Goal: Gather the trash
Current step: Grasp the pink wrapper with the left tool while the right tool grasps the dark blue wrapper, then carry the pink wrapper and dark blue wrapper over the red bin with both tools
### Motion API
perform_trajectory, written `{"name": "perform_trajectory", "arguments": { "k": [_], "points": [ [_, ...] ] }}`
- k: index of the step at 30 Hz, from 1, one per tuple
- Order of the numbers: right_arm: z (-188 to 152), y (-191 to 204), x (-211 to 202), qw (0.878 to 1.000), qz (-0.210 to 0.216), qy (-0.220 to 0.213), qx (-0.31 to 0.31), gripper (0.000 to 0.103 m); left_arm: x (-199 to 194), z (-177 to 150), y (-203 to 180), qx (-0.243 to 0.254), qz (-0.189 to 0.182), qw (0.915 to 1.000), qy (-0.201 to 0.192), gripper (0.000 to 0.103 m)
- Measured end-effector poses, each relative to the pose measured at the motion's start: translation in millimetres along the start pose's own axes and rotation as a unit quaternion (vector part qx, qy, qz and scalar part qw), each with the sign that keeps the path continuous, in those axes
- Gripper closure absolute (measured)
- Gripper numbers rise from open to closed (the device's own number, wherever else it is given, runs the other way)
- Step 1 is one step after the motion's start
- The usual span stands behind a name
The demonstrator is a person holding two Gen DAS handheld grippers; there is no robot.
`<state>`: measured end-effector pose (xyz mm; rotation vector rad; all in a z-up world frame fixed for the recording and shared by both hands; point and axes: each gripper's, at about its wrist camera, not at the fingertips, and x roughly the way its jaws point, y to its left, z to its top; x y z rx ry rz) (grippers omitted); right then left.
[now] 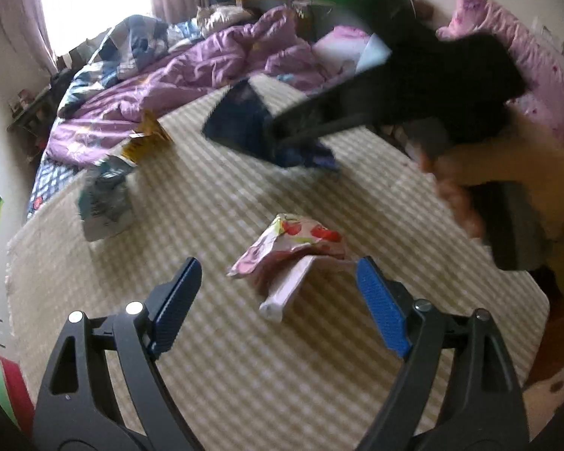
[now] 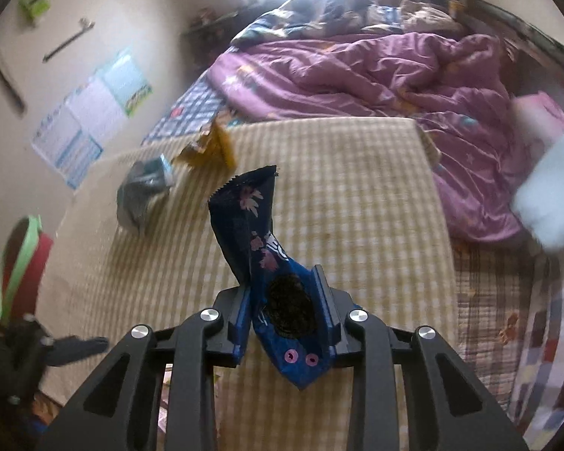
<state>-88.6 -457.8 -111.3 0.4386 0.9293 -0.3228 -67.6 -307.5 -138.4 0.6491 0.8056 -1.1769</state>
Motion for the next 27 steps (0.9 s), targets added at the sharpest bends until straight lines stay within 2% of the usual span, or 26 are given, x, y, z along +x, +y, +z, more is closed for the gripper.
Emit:
{"name": "perform_trajectory", "arguments": {
  "k": [2, 3, 4, 6, 9, 12, 16, 18, 21, 22, 27],
  "points": [
    [0.0, -3.6, -4.2, 1.0, 0.002, -0.004, 0.01, 0.074, 8.9, 2.6, 2.6, -0.016, -0.002, 0.9998, 0.009, 0.022],
    [-0.3, -4.3, -5.3, 1.0, 0.004, -0.004, 0.014, 0.074, 10.8, 2.3, 5.5, -0.027, -0.007, 0.9995, 0.013, 0.028],
    [0.0, -4.9, -5.2, 1.0, 0.006, -0.004, 0.017, 0.074, 15.5, 3.2, 10.4, -0.048, -0.019, 0.9985, 0.021, 0.035],
    [-1.5, -0.8, -7.0, 1.0, 0.006, -0.004, 0.018, 0.074, 18.0, 5.1, 14.7, -0.074, -0.032, 0.9962, 0.031, 0.06],
    [2.4, 2.0, -4.6, 1.0, 0.013, -0.007, 0.018, 0.074, 15.8, 0.1, 23.6, -0.113, -0.053, 0.9917, 0.031, 0.063],
    [3.0, 10.3, -4.7, 1.0, 0.021, -0.01, 0.013, 0.074, 4.6, -8.7, 39.4, -0.154, -0.044, 0.9869, 0.021, 0.064],
    [4.0, 26.9, -5.8, 0.999, 0.038, -0.013, 0.003, 0.074, -21.6, -26.8, 76.9, -0.238, -0.029, 0.9707, -0.012, 0.064],
    [3.4, 35.9, -5.0, 0.999, 0.046, -0.013, -0.001, 0.074, -34.9, -37.3, 92.9, -0.266, -0.017, 0.9636, -0.025, 0.064],
    [3.5, 47.1, -3.6, 0.998, 0.061, -0.013, -0.003, 0.074, -58.8, -56.1, 122.1, -0.314, 0.018, 0.948, -0.047, 0.064],
    [2.7, 56.4, -3.1, 0.997, 0.07, -0.012, -0.008, 0.074, -70.8, -66.8, 134.8, -0.336, 0.036, 0.9395, -0.055, 0.064],
    [1.5, 95.4, -2.6, 0.994, 0.093, -0.013, -0.047, 0.074, -115.3, -102.6, 170.8, -0.387, 0.106, 0.9125, -0.081, 0.064]
  ]
}}
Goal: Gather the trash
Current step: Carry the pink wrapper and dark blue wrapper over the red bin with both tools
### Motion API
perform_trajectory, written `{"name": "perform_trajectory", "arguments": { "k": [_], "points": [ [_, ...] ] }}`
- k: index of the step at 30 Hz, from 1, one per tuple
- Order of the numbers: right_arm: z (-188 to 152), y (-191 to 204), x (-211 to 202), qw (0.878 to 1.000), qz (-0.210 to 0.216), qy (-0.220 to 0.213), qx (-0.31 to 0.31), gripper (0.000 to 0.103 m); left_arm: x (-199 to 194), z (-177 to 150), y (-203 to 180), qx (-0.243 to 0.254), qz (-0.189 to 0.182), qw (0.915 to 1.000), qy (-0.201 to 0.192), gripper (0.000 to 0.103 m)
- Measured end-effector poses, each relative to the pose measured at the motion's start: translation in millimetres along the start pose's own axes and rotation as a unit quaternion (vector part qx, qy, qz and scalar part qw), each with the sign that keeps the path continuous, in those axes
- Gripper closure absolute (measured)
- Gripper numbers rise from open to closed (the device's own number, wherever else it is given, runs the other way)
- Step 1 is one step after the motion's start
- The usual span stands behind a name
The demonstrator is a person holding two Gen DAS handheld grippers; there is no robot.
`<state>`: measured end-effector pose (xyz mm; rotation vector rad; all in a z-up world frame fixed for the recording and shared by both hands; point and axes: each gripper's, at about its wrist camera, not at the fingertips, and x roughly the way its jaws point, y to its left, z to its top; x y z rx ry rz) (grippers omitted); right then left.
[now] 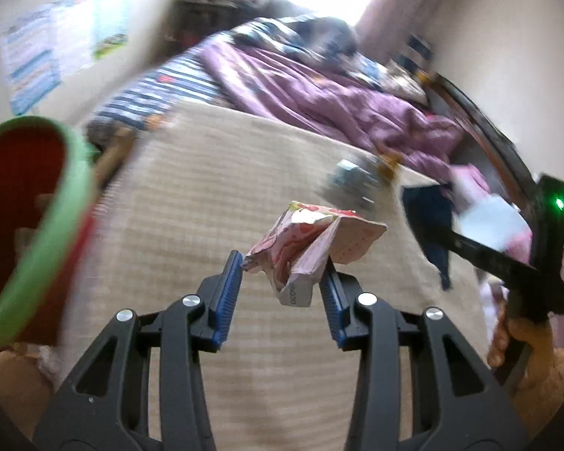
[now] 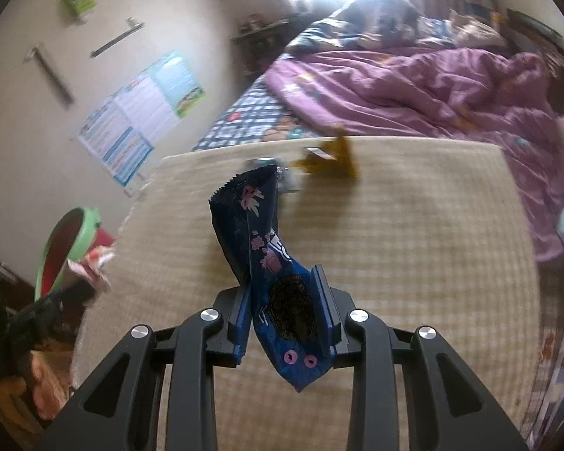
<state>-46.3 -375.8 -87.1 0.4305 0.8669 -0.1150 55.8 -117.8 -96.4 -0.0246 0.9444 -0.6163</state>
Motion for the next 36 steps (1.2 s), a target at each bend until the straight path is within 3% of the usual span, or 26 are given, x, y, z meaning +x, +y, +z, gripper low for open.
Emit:
{"name": "perform_trajectory", "arguments": {
  "k": [10, 24, 36],
  "points": [
    [1.8, 73.4, 16.7, 0.997, 0.056, 0.006, -0.06, 0.073, -54.9, -1.9, 52.8, -0.04, 0.06, 0.9962, -0.05, 0.064],
    [3.9, 139.0, 23.0, 0.988, 0.107, 0.008, -0.111, 0.072, -71.5, -4.5, 81.7, -0.068, 0.097, 0.9904, -0.071, 0.064],
    [4.8, 171.6, 27.3, 0.981, 0.132, 0.014, -0.141, 0.072, -84.1, -4.9, 116.1, -0.105, 0.147, 0.9797, -0.086, 0.064]
  ]
}}
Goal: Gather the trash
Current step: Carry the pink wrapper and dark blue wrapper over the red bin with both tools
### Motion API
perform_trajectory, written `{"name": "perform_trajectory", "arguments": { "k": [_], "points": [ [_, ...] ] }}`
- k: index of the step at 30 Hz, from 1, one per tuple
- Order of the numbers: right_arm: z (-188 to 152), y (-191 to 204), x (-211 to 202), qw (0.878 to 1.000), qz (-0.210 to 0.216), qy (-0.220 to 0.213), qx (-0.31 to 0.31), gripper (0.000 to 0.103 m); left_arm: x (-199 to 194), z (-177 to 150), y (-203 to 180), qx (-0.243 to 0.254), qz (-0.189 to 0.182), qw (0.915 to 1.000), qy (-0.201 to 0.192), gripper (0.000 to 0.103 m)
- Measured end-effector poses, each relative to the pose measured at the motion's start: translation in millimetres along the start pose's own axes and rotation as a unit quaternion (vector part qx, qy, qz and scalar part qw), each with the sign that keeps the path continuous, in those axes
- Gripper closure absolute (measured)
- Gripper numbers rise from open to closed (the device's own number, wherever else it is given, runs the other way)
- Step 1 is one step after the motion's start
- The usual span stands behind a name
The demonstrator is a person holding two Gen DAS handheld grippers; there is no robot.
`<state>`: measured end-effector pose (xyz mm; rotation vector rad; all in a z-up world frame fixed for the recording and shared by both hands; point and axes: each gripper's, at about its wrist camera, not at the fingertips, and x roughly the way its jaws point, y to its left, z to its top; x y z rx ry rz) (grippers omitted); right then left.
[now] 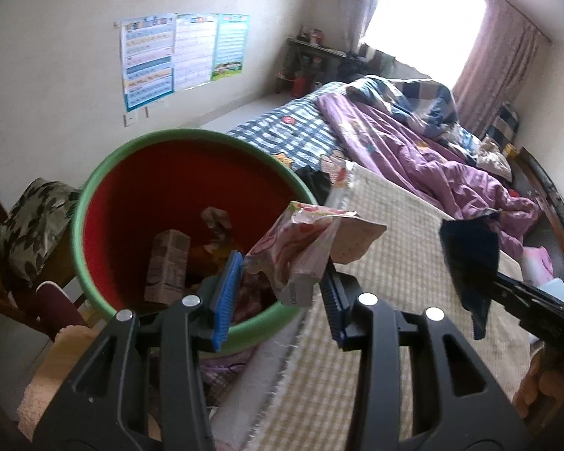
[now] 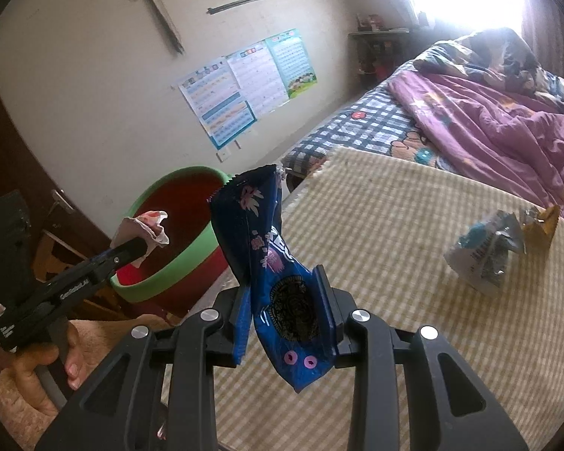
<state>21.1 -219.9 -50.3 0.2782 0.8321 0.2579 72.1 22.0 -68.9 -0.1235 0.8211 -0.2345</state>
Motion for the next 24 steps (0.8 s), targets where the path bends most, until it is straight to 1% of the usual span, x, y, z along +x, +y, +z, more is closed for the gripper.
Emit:
{"name": "perform_trajectory", "arguments": {
  "k": [10, 16, 24],
  "points": [
    [7.9, 19.3, 8.8, 1.0, 0.012, 0.001, -0.023, 0.072, -1.0, 4.1, 22.7, -0.03, 0.032, 0.999, -0.011, 0.064],
    [14.9, 35.5, 20.4, 0.999, 0.027, 0.005, -0.041, 0.072, 0.2, 4.5, 27.7, -0.033, 0.043, 0.9984, -0.013, 0.064],
    [46.3, 68.1, 40.0, 0.995, 0.057, -0.002, -0.077, 0.072, 9.5, 9.7, 39.4, -0.038, 0.064, 0.9972, -0.009, 0.064]
  ]
}}
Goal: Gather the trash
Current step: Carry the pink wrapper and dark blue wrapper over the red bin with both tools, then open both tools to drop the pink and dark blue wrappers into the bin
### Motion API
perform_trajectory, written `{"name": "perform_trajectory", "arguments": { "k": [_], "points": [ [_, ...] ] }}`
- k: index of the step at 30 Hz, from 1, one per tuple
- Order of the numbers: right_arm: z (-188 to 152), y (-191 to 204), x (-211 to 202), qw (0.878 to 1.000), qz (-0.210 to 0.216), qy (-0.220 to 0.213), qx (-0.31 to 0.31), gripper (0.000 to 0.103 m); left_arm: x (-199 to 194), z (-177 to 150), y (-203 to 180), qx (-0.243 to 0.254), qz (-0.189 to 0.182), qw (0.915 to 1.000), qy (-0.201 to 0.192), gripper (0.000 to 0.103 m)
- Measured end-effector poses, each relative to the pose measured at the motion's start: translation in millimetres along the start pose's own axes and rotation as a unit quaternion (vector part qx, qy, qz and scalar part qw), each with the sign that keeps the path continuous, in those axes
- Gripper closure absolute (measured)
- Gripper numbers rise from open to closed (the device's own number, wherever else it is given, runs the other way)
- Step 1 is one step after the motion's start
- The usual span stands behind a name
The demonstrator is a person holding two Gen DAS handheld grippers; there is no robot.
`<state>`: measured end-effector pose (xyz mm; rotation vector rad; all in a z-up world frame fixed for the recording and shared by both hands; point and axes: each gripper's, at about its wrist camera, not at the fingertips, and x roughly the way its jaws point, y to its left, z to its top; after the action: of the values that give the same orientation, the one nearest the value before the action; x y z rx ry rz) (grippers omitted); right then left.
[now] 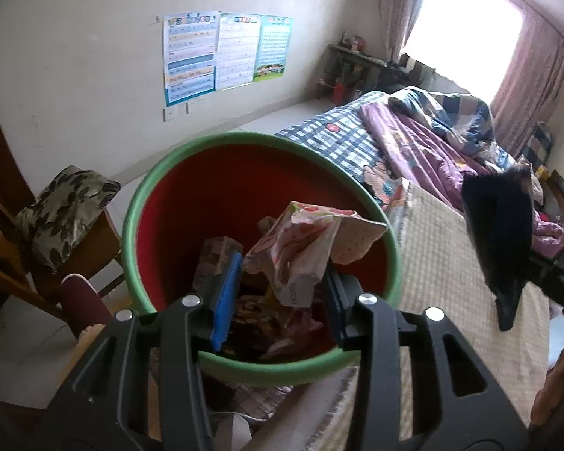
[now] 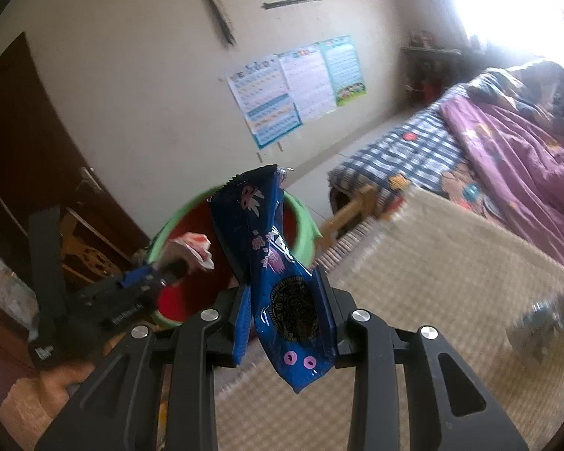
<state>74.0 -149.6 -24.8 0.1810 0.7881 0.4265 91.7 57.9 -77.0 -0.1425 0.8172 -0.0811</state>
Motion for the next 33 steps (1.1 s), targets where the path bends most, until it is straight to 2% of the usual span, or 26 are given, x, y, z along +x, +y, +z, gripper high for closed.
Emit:
{"name": "perform_trajectory", "arguments": {
  "k": [7, 20, 30, 31, 32, 33],
  "points": [
    [13.8, 17.4, 22.4, 1.0, 0.022, 0.008, -0.015, 0.072, 4.9, 2.5, 9.0, -0.009, 0.009, 0.9999, 0.004, 0.064],
    [11.9, 40.4, 52.4, 0.998, 0.024, 0.035, -0.054, 0.072, 10.5, 3.6, 13.2, -0.017, 0.013, 0.9997, 0.011, 0.064],
    [11.5, 39.7, 60.5, 0.998, 0.021, 0.038, -0.051, 0.072, 12.9, 0.7, 15.1, -0.02, 0.014, 0.9996, 0.013, 0.063],
    [11.5, 39.8, 60.2, 0.998, 0.021, 0.036, -0.051, 0.069, 13.4, 0.3, 15.2, -0.02, 0.017, 0.9996, 0.015, 0.063],
    [11.5, 39.4, 60.3, 0.998, 0.023, 0.035, -0.05, 0.059, 13.3, 0.1, 14.7, -0.02, 0.017, 0.9995, 0.016, 0.059],
    [11.5, 38.6, 60.8, 0.998, 0.025, 0.035, -0.047, 0.055, 13.7, 0.0, 14.9, -0.021, 0.014, 0.9995, 0.017, 0.053]
  ]
}}
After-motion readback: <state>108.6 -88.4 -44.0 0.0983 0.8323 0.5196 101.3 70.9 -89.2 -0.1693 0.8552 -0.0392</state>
